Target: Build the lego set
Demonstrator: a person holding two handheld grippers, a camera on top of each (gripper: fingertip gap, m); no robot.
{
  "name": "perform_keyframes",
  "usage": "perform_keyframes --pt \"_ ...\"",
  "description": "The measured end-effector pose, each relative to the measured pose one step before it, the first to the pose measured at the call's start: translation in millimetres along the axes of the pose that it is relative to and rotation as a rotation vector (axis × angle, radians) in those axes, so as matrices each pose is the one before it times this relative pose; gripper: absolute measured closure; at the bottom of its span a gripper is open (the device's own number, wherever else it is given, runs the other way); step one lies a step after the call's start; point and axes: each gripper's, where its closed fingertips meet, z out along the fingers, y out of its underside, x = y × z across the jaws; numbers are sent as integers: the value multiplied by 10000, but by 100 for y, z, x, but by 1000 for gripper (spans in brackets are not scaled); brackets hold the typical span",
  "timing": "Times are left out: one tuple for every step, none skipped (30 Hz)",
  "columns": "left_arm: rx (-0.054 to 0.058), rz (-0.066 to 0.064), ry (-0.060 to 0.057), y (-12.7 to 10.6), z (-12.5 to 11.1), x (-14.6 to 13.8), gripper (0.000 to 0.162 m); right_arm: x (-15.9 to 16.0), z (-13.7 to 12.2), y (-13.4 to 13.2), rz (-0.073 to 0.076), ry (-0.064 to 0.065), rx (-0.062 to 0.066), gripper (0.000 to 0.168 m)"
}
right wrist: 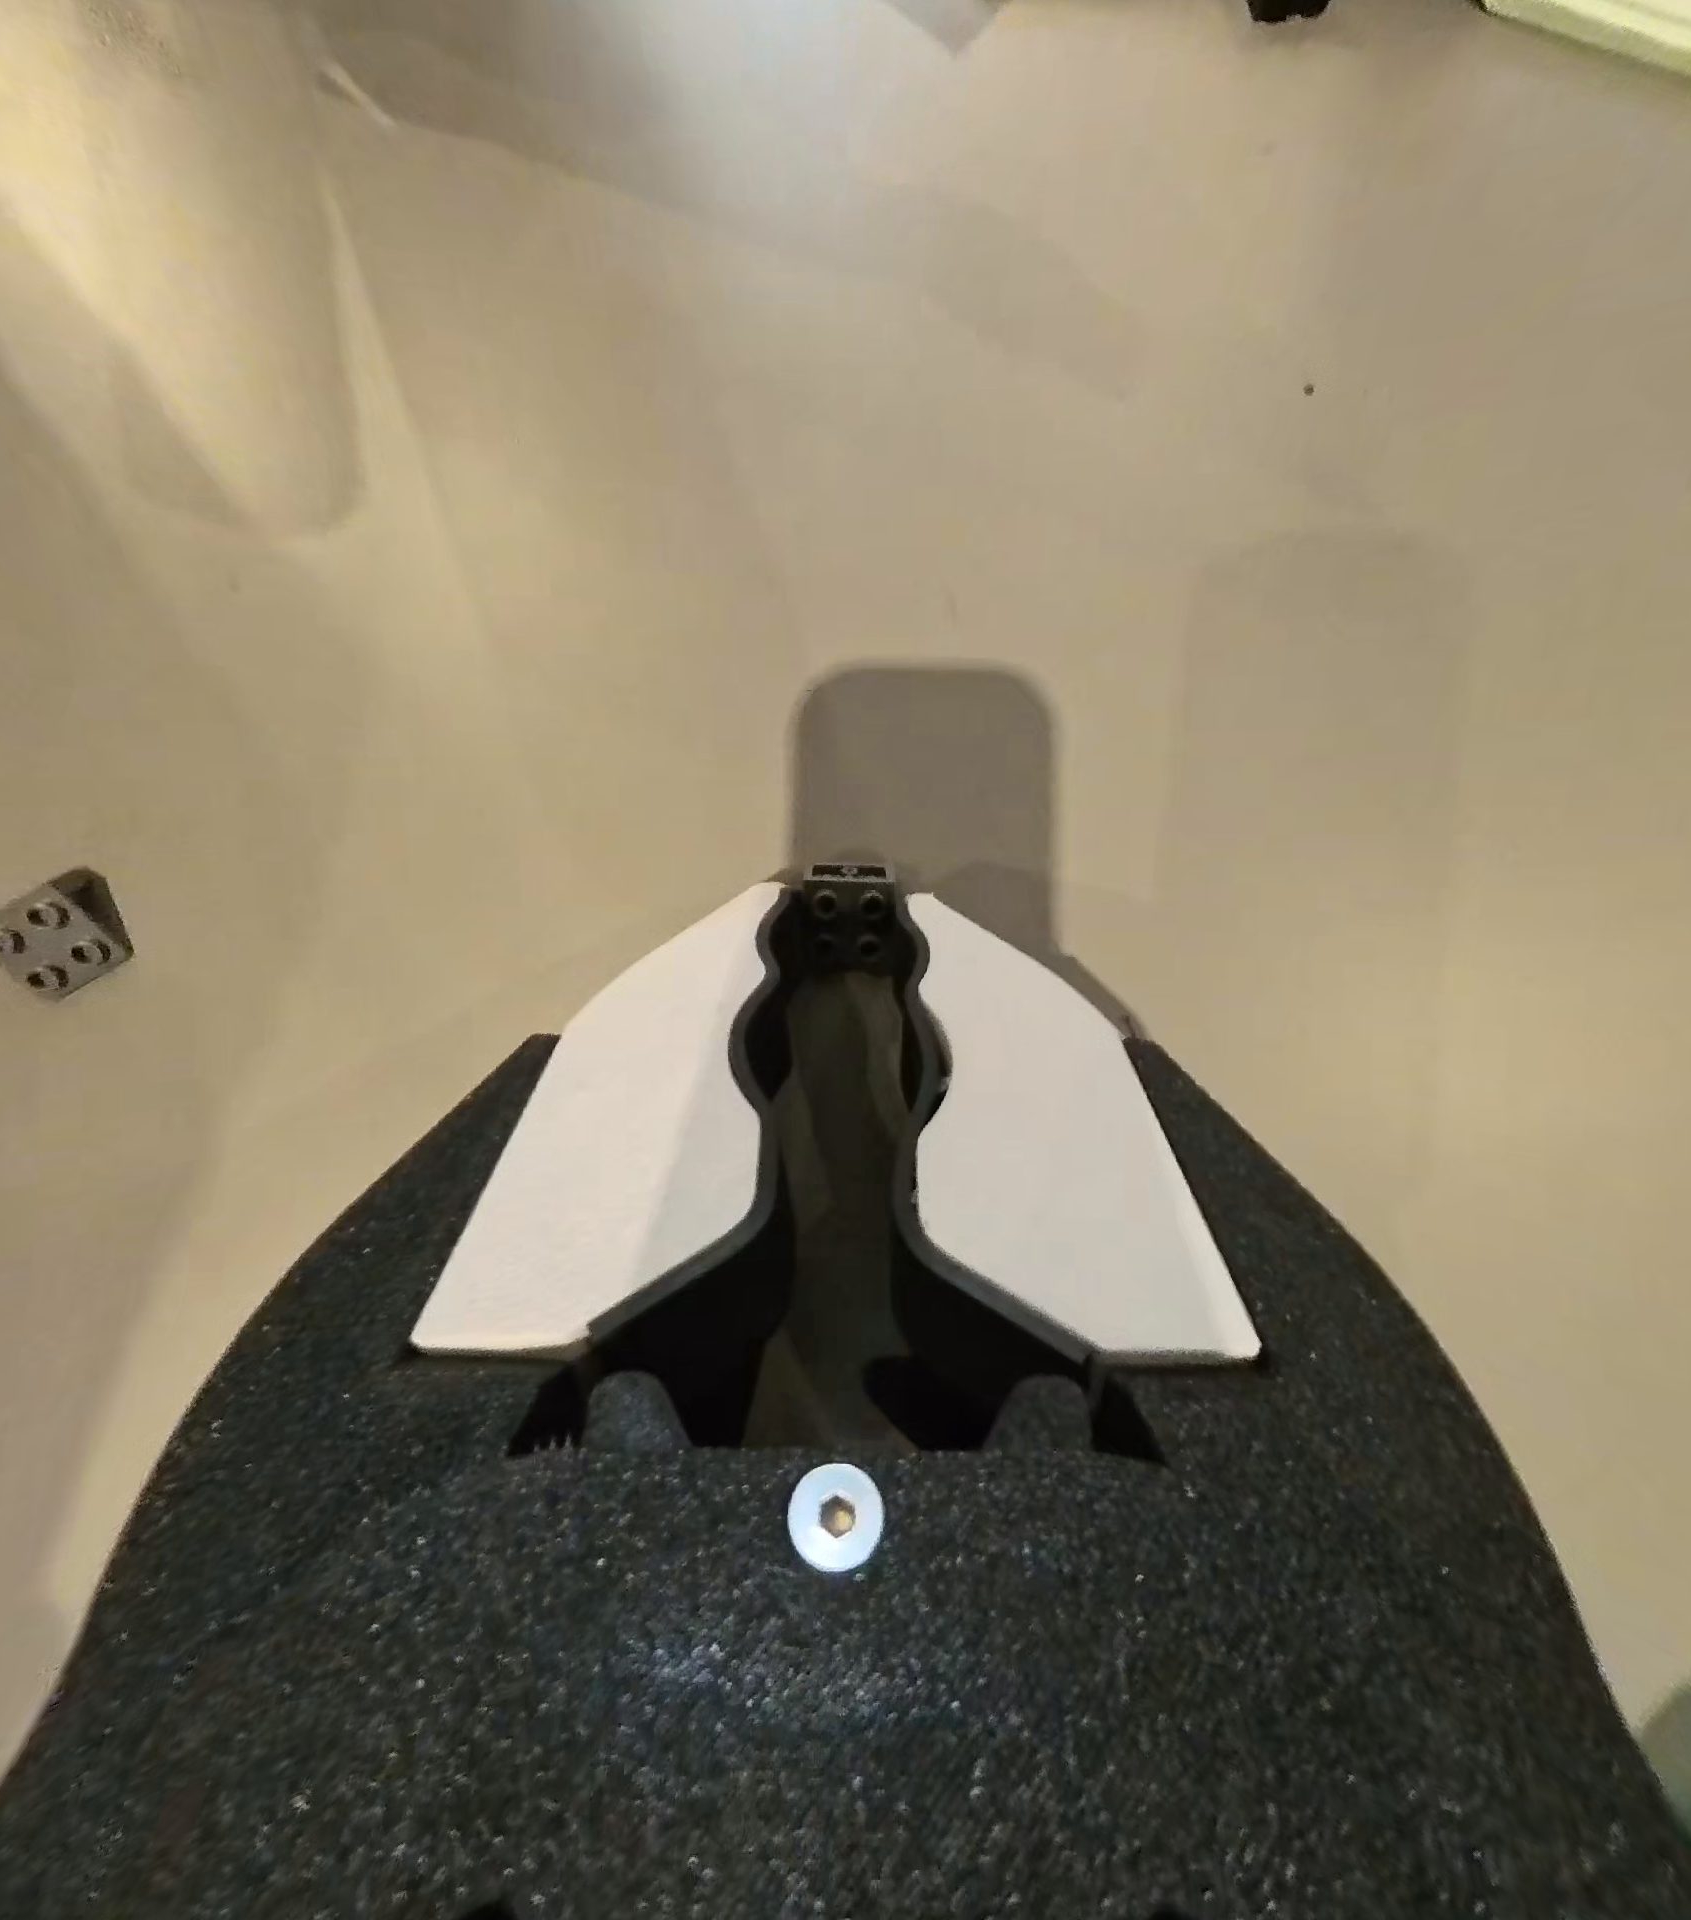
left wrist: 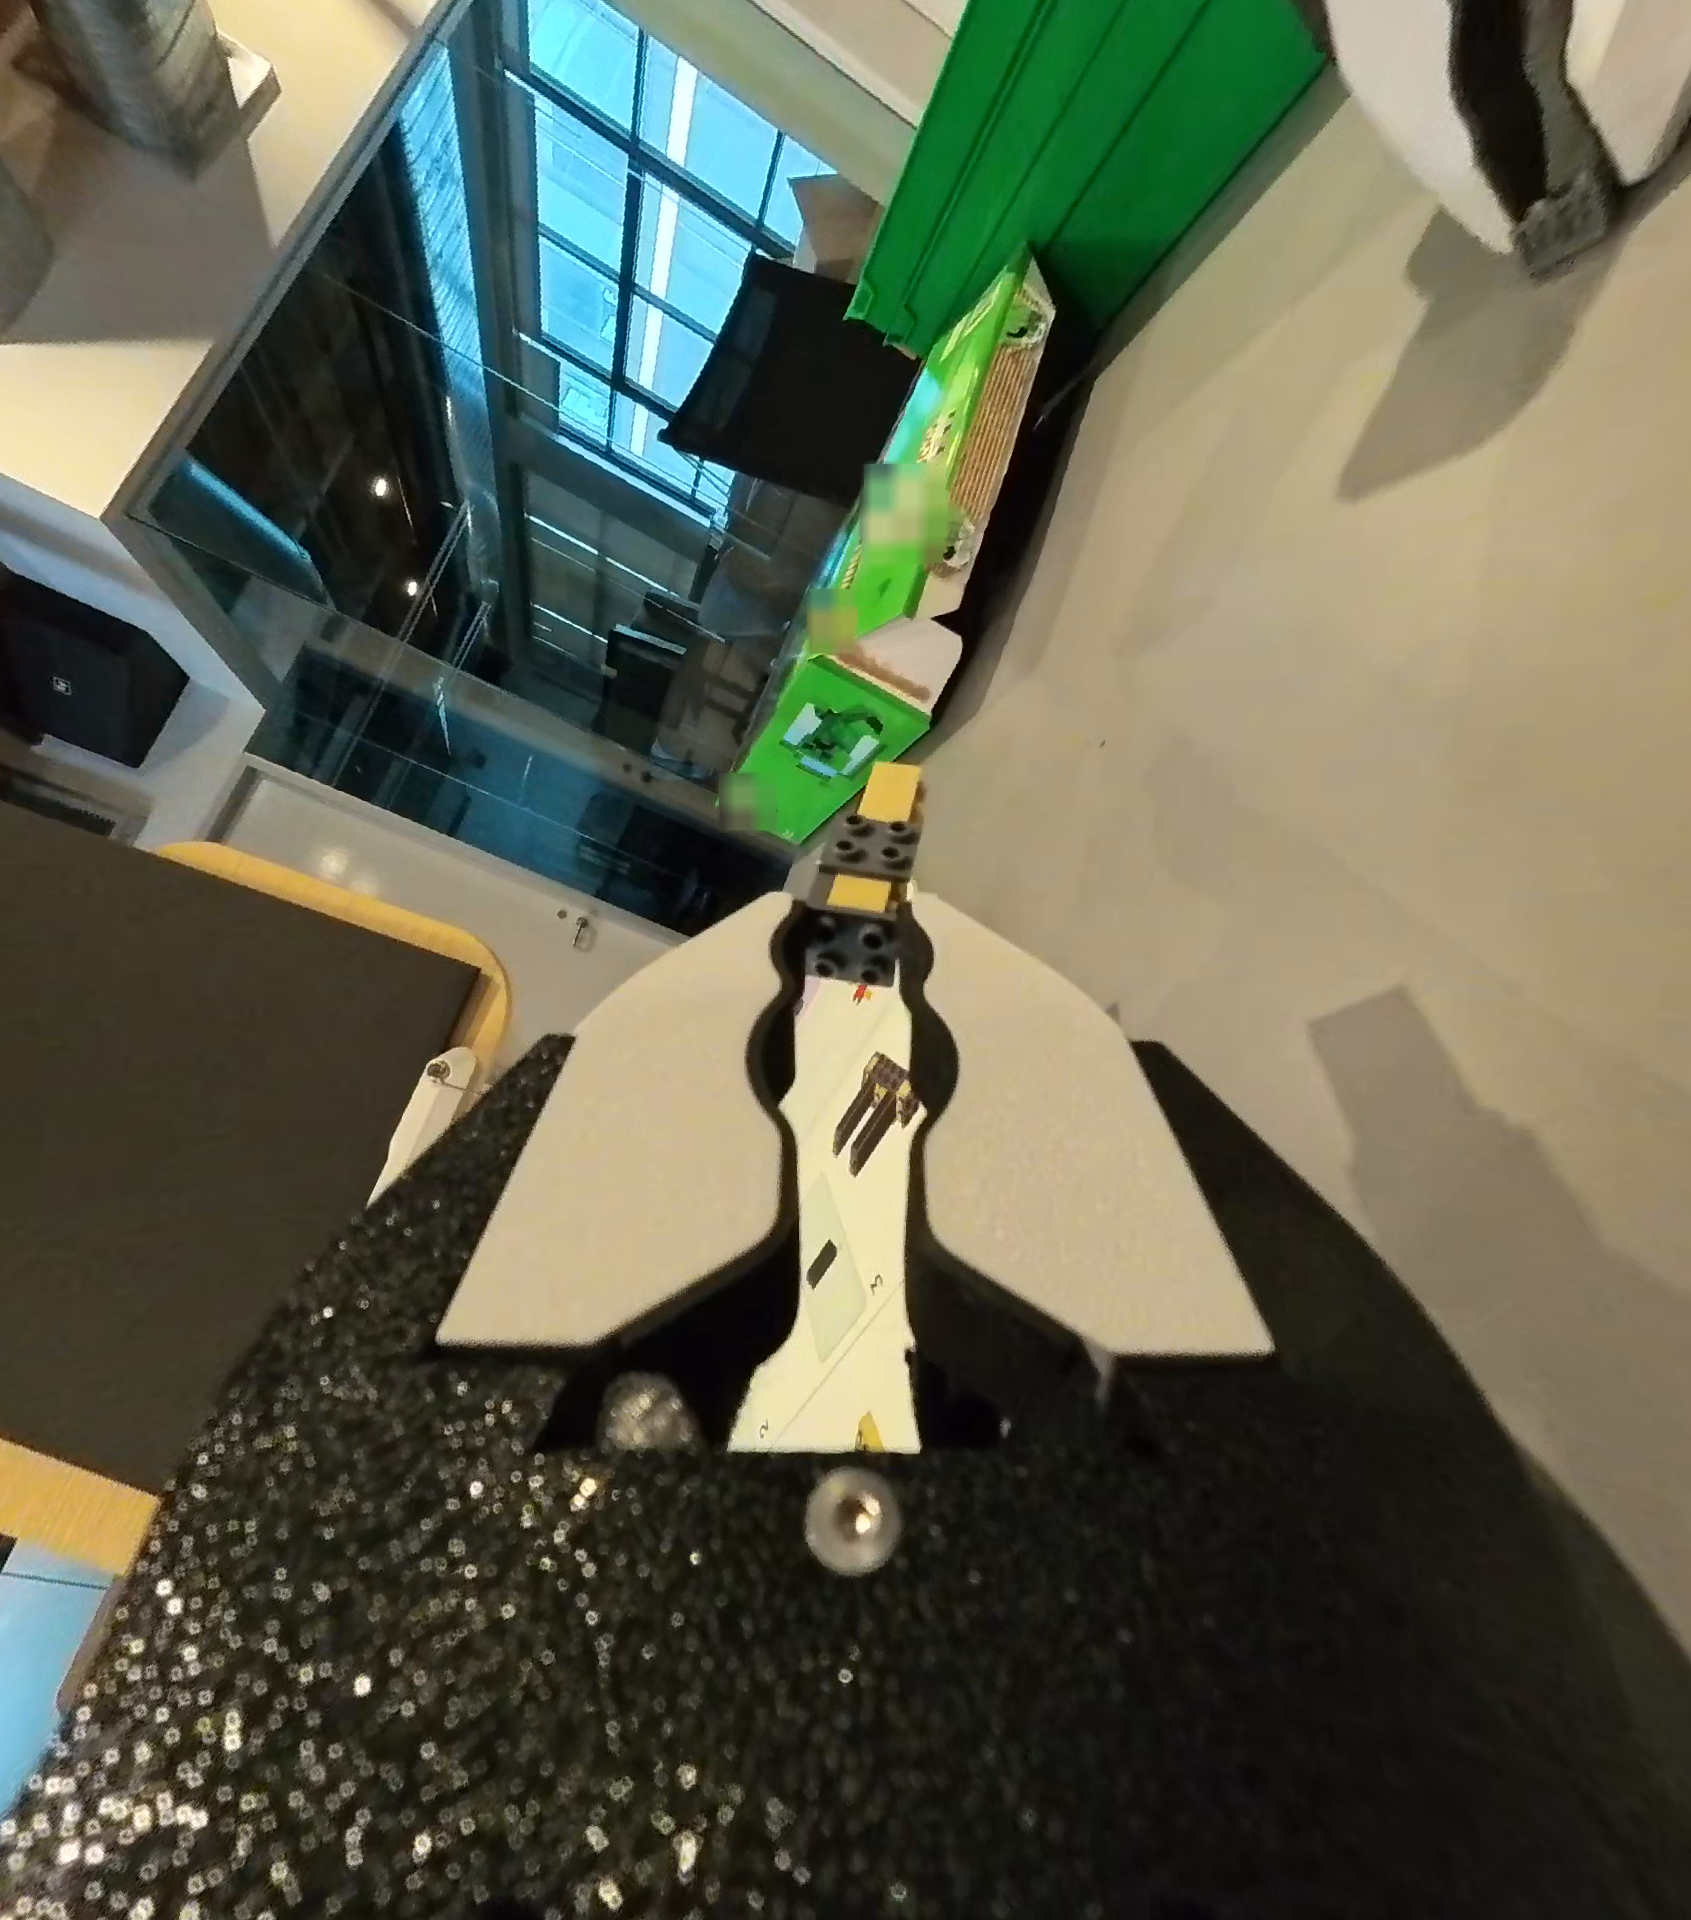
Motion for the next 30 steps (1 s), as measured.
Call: perform_keyframes --pt "0 5 6 -5 0 18 146 18 85 -164 -59 36 17 152" --pt "-3 14 1 3 7 14 146 81 62 -290 -60 75 78 152" --pt "-1 18 -6 -21 -3 2 146 69 44 -436 -45 59 144 152" --pt "1 14 -8 -5 0 -7 146 67 41 -600 -21 30 214 152" --pt "-3 7 -7 -5 -3 -10 146 77 69 -790 -22 18 297 152" --pt "-1 4 -8 -7 -2 -9 146 151 114 -930 -50 56 367 152" --pt "0 6 -9 -5 -1 -2 146 299 177 -1045 -85 132 421 152" --pt "-8 16 -11 14 -5 -16 146 372 268 -1136 -77 150 480 152" --pt "-20 27 -22 29 -4 -39 146 317 376 -1200 -54 87 531 152" --pt "-28 23 -32 53 -9 -44 146 371 474 -1274 -37 110 607 152" --pt "-32 13 -39 62 -10 -82 146 478 540 -1302 -44 178 672 152" --pt "-43 13 -58 104 -24 -121 146 540 622 -1207 -45 203 664 152" --pt "-63 7 -74 136 -16 -163 146 560 705 -1013 -34 191 591 153" --pt "-80 -13 -72 192 -3 -162 146 565 781 -762 -55 189 468 153" --pt "-86 -32 -64 216 -2 -169 146 508 848 -579 -33 152 386 153" --pt "-86 -34 -67 233 2 -180 146 397 852 -501 10 85 389 153" --pt "-92 -34 -77 259 -7 -204 146 260 840 -447 72 9 385 153" --pt "-94 -48 -80 264 5 -209 146 135 749 -312 109 -60 310 153" --pt "-93 -73 -70 275 3 -199 146 133 647 -230 65 -30 248 153" --pt "-96 -91 -58 266 13 -187 146 176 518 -139 5 31 188 153" --pt "-98 -94 -56 265 24 -182 146 138 423 -85 -11 49 150 153" --pt "-88 -93 -50 253 12 -155 146 51 352 -63 -17 10 122 153" --pt "-67 -105 -27 208 37 -121 146 -28 287 -18 -29 -36 48 153" --pt "-49 -130 1 176 39 -64 146 -70 229 13 -81 -30 -8 153" --pt "-38 -143 25 148 42 -6 146 -140 166 111 -127 -50 -69 153" --pt "-32 -125 35 122 61 13 146 -229 103 184 -139 -80 -118 153" --pt "-28 -91 33 105 54 40 146 -252 30 134 -147 -66 -98 153" --pt "-22 -65 37 85 54 44 146 -243 -19 29 -165 -36 -43 153" --pt "-11 -52 37 54 45 58 146 -196 -50 -3 -170 -4 -25 153" --pt "-9 -41 27 44 44 42 146 -133 -35 -2 -160 20 -25 153"
